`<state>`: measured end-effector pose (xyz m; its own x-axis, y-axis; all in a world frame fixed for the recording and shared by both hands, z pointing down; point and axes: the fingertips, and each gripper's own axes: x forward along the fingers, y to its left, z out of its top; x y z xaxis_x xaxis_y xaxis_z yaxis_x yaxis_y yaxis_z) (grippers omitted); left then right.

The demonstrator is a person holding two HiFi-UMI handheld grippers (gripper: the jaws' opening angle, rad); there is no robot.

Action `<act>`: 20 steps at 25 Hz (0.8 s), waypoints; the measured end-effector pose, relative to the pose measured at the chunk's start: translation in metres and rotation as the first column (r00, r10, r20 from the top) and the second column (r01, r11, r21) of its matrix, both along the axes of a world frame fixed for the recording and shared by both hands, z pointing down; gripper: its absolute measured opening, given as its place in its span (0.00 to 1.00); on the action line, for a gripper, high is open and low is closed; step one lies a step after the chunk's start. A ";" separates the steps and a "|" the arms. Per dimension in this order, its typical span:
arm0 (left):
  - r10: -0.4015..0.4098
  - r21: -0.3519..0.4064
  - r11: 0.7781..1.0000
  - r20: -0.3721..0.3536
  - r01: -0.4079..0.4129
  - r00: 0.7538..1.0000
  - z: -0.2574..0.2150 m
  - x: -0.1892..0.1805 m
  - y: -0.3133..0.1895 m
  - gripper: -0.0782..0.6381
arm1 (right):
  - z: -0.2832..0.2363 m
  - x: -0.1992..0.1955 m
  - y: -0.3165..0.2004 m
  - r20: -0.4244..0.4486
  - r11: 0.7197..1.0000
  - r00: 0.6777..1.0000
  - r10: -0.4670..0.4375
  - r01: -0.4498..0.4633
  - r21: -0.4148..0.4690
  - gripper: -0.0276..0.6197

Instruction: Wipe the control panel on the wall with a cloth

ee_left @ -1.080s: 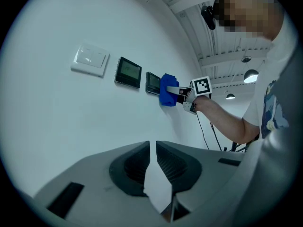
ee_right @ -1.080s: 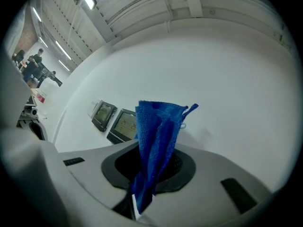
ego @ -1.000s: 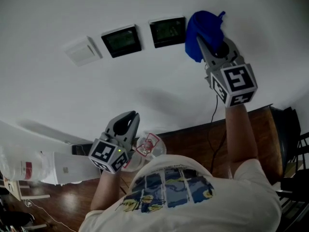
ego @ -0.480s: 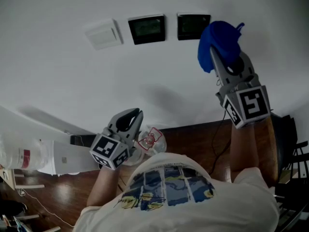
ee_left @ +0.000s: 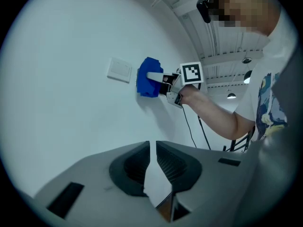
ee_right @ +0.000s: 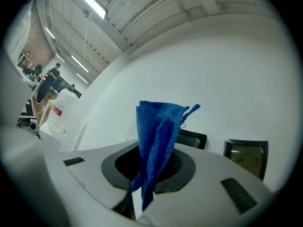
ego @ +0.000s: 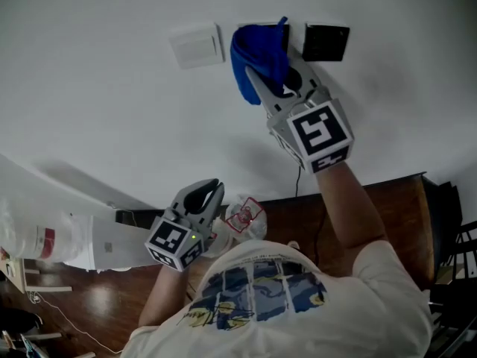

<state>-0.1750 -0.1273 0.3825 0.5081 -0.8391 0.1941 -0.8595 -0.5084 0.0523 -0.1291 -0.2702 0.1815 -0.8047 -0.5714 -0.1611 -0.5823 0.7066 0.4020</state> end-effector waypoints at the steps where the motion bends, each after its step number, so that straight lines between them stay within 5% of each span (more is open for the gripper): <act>1: -0.003 -0.006 1.000 -0.003 0.003 1.000 0.002 -0.004 0.003 0.13 | -0.001 -0.007 -0.003 -0.003 1.000 1.000 0.003 -0.003 0.000 0.12; 8: 0.006 -0.022 1.000 -0.012 -0.006 1.000 0.012 -0.007 0.007 0.13 | -0.005 -0.013 -0.018 -0.030 0.999 0.999 0.039 -0.039 0.006 0.12; 20: 0.056 -0.029 0.998 -0.020 -0.056 0.998 0.018 0.038 -0.020 0.13 | -0.013 0.093 -0.049 -0.024 0.985 0.985 0.173 -0.172 0.024 0.12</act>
<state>-0.1368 -0.1469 0.4001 0.5582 -0.8032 0.2079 -0.8283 -0.5538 0.0844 -0.0359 -0.3189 0.1690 -0.6983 -0.6988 -0.1552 -0.6840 0.5874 0.4326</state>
